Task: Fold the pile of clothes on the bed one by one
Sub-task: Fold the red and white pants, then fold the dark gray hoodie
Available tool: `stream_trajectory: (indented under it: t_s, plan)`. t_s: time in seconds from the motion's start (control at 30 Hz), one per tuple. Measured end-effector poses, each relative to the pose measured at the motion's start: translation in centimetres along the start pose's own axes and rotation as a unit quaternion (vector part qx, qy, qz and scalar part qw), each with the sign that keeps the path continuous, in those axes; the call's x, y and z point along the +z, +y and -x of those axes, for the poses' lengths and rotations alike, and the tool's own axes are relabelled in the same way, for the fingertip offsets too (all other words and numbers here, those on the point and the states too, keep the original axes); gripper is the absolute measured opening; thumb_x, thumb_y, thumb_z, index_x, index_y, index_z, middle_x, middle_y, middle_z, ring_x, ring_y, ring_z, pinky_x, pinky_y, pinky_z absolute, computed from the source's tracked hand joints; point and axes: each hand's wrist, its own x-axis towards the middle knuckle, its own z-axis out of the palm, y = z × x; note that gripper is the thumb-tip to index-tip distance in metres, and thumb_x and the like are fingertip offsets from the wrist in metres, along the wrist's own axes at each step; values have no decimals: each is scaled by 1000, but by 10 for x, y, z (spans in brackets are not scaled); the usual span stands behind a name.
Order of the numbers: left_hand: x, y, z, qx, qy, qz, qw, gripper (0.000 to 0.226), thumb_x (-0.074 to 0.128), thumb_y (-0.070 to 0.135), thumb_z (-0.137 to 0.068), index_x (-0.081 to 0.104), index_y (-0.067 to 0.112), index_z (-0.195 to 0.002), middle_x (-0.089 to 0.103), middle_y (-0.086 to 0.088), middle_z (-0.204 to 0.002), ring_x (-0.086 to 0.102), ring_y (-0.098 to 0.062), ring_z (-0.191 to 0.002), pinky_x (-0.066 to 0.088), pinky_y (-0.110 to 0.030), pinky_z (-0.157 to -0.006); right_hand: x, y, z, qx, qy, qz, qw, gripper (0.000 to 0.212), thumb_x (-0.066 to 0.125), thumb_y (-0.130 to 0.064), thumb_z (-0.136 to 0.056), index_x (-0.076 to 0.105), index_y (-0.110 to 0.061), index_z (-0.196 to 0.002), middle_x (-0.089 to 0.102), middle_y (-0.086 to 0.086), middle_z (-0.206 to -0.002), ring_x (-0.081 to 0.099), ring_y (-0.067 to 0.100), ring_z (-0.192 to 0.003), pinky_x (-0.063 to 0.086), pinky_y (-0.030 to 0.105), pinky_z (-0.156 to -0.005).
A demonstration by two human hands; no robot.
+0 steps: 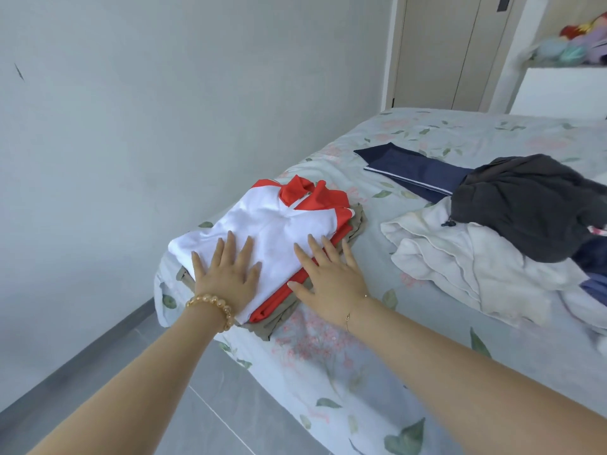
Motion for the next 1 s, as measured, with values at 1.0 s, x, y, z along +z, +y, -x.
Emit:
stream_trajectory:
  t_s: [1.0]
  plan:
    - [-26,465,268,378,61,81,920,83,-13,66,-71,-8,40,-150,-18,4,-160,-9,-17,-148,-1,-48,-119,-91,277,513,323,-18,63,944,98,-13,-63,-66,12,-27,-154,0,2,-163,2,22,-150,6,39,-120]
